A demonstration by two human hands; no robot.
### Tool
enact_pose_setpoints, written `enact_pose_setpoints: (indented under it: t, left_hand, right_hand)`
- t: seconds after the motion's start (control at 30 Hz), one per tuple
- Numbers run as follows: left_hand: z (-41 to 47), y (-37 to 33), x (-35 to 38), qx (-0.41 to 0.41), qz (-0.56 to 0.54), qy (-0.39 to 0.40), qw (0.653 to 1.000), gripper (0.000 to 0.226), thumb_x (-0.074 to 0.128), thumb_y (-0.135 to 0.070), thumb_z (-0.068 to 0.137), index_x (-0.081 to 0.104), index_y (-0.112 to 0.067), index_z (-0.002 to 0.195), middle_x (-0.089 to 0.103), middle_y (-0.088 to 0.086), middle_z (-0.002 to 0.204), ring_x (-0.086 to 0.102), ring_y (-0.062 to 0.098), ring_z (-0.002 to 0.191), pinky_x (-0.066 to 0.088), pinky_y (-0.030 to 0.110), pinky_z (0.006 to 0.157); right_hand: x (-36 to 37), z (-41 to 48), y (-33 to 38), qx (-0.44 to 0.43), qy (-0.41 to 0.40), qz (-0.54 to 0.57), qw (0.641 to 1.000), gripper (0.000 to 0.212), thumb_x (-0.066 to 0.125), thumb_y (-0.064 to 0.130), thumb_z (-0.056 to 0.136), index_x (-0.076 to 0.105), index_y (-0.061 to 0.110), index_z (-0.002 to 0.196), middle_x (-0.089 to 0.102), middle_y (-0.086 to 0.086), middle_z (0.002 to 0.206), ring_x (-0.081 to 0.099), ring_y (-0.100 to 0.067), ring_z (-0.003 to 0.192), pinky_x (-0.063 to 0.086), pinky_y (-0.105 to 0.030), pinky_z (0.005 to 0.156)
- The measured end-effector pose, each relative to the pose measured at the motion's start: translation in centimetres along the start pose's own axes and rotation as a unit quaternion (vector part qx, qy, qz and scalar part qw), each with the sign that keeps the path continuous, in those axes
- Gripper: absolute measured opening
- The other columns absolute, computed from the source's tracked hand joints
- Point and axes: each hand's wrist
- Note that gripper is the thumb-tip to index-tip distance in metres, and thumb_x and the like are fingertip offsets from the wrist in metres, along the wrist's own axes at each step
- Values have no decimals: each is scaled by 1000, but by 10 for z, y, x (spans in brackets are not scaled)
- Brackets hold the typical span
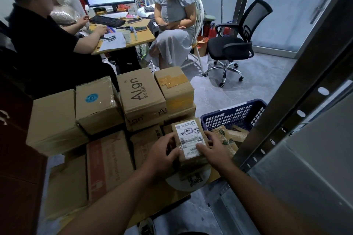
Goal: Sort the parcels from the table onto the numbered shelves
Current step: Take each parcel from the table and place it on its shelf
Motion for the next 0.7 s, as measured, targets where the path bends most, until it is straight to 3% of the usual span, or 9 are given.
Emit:
enact_pose_setpoints:
  t: [0.13,0.27,0.4,0.53,0.6,0.7]
  left_hand:
    - [12,1,-7,-1,48,-42,998,53,63,-28,90,44,-25,140,44,-2,134,45,14,117,41,31,93]
    - [26,2,-15,-20,70,-32,997,62,64,-35,89,39,-25,145,33,-1,149,35,18,135,38,42,109]
    - [31,-1,-19,-31,52,24,998,68,65,-37,88,34,-32,147,42,-2,145,44,17,128,44,40,102]
    - [21,0,-14,-35,50,59,996,69,66,-34,90,28,-35,148,52,-2,138,50,12,116,45,25,85]
    - [15,3,-11,-33,67,52,996,71,66,-37,89,27,-34,149,50,-2,139,50,12,114,46,28,87]
    - [16,5,-11,-22,88,12,996,70,64,-39,89,28,-32,149,45,-4,138,45,11,117,45,33,94]
  right_hand:
    - [-2,3,2,-9,4,-26,1000,53,64,33,90,46,41,139,64,1,124,67,-20,105,57,-52,88]
    - [-8,7,13,-29,13,-47,998,53,59,20,93,47,33,144,65,0,122,70,-17,96,60,-48,85]
    - [-13,18,28,-69,3,-106,992,54,56,8,95,49,25,146,65,-2,119,69,-13,90,61,-36,77]
    - [-11,30,35,-79,-76,-156,982,62,64,24,94,40,35,151,37,-6,148,47,-23,130,47,-45,107]
    - [-8,32,34,-69,-98,-165,979,66,67,31,93,38,33,152,30,-8,154,39,-27,138,42,-50,111]
    - [-5,27,26,-79,-104,-202,971,61,67,36,92,45,28,149,34,-11,152,37,-29,139,37,-53,113]
Point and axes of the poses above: each hand's wrist, its own z-axis towards the middle knuckle, its own x-axis out of the palm, y = z × x
